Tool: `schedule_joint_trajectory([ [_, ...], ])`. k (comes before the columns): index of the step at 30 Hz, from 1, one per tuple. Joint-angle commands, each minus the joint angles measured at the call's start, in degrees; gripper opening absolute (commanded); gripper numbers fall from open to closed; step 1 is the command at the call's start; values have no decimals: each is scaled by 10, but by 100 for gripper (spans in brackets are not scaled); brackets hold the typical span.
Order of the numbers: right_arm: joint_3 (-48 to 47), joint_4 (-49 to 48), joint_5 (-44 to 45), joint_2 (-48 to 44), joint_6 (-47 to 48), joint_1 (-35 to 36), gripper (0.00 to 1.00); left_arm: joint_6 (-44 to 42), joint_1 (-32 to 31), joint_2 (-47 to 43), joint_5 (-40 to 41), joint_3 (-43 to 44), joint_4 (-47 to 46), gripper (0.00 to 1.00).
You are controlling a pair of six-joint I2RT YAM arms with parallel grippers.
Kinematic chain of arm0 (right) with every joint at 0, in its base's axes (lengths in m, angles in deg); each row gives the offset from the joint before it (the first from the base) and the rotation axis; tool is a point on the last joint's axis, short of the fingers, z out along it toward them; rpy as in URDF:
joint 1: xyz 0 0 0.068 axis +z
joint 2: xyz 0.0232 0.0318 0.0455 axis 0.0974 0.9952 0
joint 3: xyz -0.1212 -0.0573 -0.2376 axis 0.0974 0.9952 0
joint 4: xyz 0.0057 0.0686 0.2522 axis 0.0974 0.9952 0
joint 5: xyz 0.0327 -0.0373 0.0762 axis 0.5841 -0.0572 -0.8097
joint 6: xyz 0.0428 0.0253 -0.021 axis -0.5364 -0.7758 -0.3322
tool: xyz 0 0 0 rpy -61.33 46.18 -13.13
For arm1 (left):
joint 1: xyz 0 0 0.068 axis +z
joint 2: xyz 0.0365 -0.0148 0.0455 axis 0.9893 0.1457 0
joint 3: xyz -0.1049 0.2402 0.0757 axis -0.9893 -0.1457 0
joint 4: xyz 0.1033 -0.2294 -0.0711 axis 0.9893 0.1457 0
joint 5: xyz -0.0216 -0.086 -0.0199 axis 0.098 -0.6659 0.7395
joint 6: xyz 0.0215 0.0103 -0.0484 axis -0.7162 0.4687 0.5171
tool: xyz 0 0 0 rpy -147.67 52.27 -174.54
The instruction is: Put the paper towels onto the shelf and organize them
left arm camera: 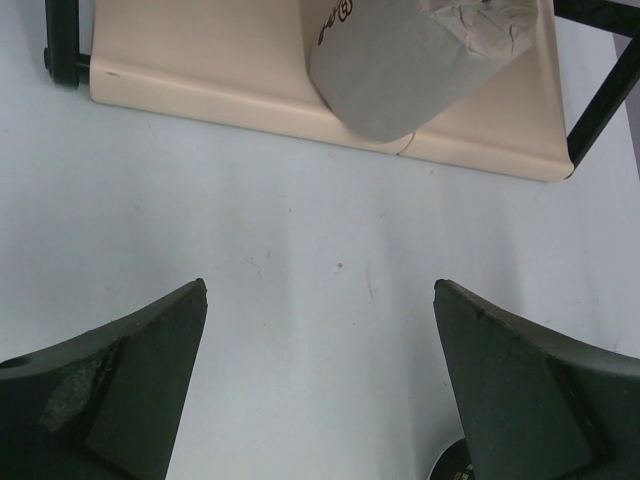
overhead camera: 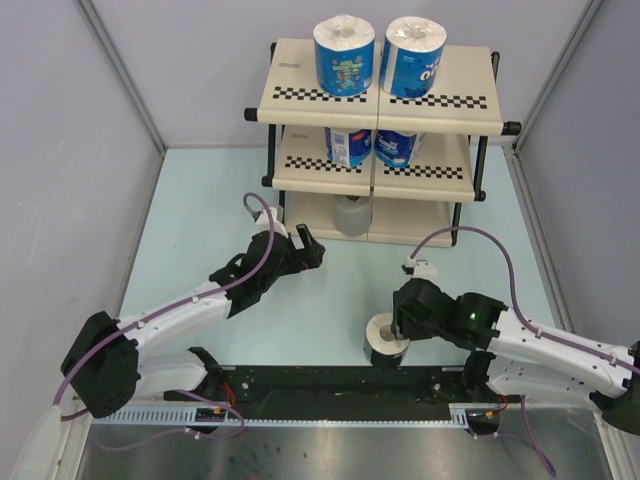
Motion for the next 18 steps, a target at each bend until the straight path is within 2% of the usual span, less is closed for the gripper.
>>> schedule_joint_trajectory([
  [1, -17, -42, 9, 19, 17, 4, 47, 9, 2, -20, -2, -14, -8, 100],
  [6, -16, -51, -6, 55, 30, 6, 50, 10, 2, -25, -1, -25, -11, 100],
  [9, -15, -52, -11, 68, 34, 7, 45, 11, 2, -26, -1, -30, -13, 100],
  [13, -16, -60, -11, 66, 33, 7, 35, 12, 2, -28, -1, -35, -13, 100],
  [18, -16, -98, 17, 45, 34, -7, 33, 19, 2, -35, -5, -44, -13, 100],
])
